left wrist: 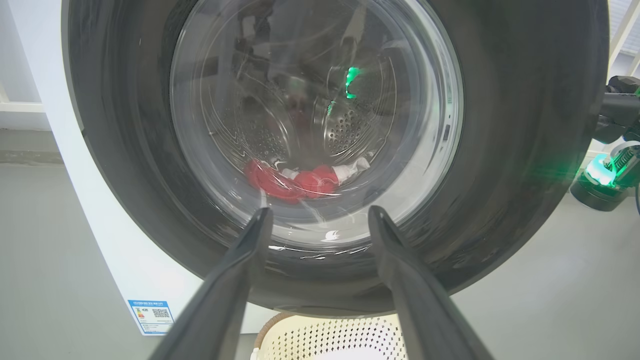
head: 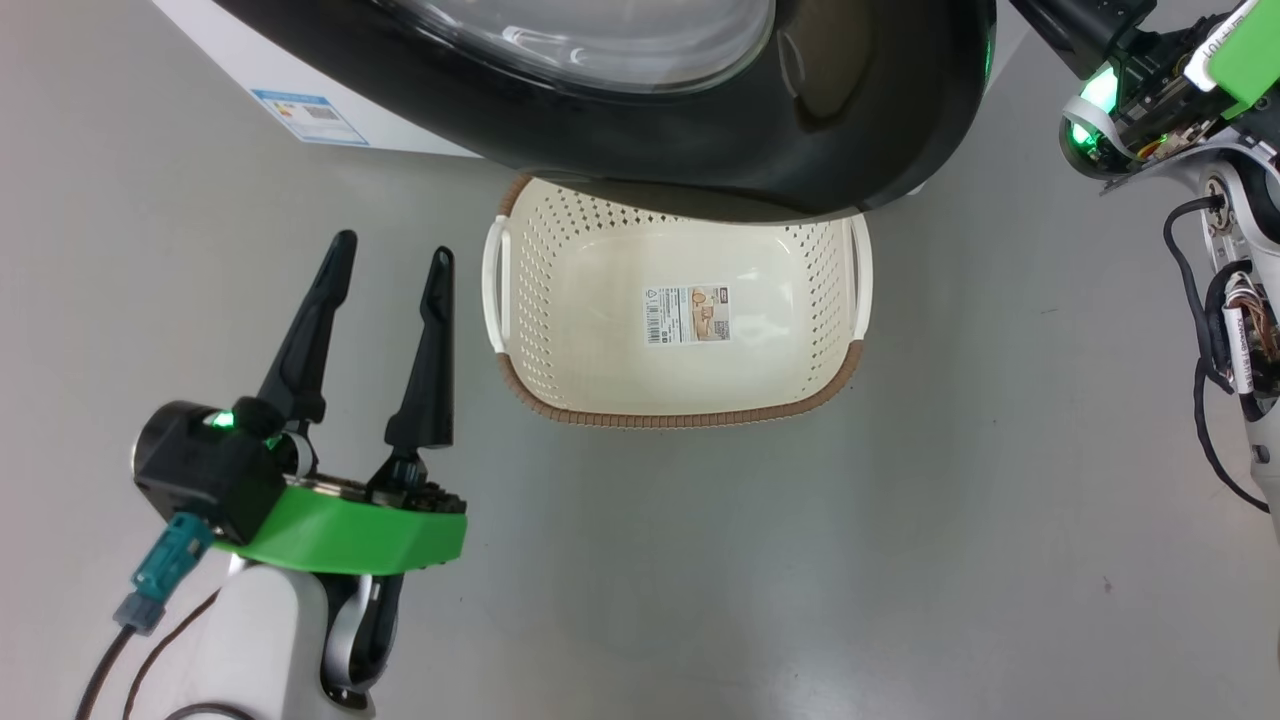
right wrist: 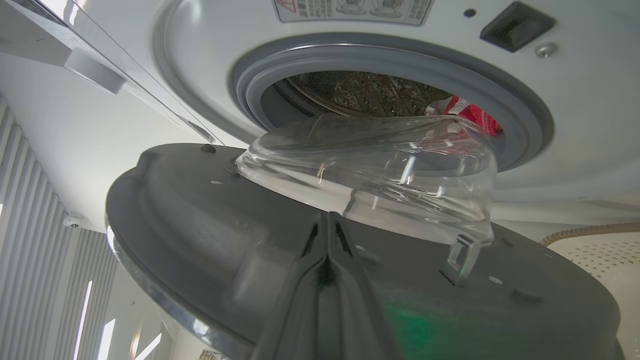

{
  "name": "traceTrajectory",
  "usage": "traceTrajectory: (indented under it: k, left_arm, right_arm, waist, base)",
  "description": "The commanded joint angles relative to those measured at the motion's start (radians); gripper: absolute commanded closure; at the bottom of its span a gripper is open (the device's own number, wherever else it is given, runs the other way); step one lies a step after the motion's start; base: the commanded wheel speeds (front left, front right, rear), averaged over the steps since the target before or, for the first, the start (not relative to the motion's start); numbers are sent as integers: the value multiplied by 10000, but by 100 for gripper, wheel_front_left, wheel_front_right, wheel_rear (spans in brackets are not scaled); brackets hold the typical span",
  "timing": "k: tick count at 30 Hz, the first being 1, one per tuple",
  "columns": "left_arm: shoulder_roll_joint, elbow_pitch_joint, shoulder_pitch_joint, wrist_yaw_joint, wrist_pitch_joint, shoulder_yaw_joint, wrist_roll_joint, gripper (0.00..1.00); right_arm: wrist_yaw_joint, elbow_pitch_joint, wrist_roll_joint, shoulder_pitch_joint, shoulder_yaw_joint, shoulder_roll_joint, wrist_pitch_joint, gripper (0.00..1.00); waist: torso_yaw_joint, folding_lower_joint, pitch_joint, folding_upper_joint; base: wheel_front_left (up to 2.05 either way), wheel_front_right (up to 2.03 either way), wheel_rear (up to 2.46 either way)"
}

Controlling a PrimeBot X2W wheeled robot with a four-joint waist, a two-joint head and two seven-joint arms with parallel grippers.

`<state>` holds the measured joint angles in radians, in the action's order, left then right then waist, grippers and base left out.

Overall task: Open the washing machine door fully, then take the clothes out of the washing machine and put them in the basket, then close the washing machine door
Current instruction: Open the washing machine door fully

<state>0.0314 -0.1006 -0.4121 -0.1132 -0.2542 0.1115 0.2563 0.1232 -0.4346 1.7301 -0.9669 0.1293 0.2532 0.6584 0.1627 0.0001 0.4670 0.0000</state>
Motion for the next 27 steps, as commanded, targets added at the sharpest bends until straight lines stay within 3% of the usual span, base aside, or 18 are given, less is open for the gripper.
traceTrajectory:
  k: [1,27]
  left_arm:
    - [189,208,37,73,-76,-321,6,0]
    - [189,-183,642,338,-76,-65,352,0]
  right_arm:
    - [75,385,-74,70,54,-145,125,100]
    - [75,553,-638,2050,353,-548,869,100]
  waist:
    - [1,0,-37,0]
    - [713,0,-1697,0]
  base:
    - [0,0,0]
    - [0,0,0]
